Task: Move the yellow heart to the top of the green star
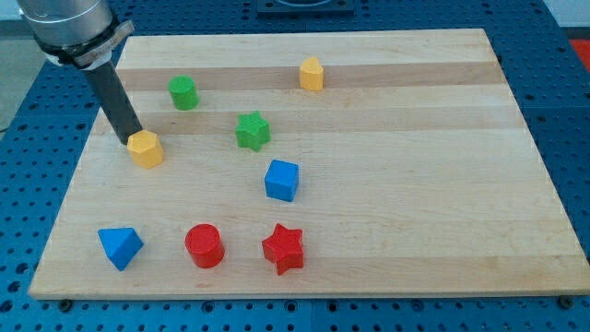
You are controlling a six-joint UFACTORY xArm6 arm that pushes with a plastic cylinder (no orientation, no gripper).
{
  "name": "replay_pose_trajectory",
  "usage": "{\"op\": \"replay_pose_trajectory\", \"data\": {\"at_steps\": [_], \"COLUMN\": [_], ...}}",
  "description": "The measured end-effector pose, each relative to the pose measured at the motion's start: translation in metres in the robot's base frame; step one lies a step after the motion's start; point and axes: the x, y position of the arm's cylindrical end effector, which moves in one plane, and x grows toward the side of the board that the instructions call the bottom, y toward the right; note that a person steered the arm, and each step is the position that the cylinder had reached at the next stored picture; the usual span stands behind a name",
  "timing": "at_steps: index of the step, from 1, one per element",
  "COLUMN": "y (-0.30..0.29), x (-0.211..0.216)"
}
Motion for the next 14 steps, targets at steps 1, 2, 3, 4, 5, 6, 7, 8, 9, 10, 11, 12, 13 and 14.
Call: {"op": "replay_pose_trajectory", "data": {"at_steps": [1,2,3,4,5,6,7,8,9,10,11,12,13,14], "y": [0.000,0.007,0.020,0.078,0.114,0.168,0.228,0.283,0.317,0.320,0.320,0.291,0.249,0.220], "x": [0.000,0.000,0.000,-0.023,-0.034,-0.046,-0.051,-0.051,-0.075,-0.107,-0.142,-0.151,-0.137,-0.117]}}
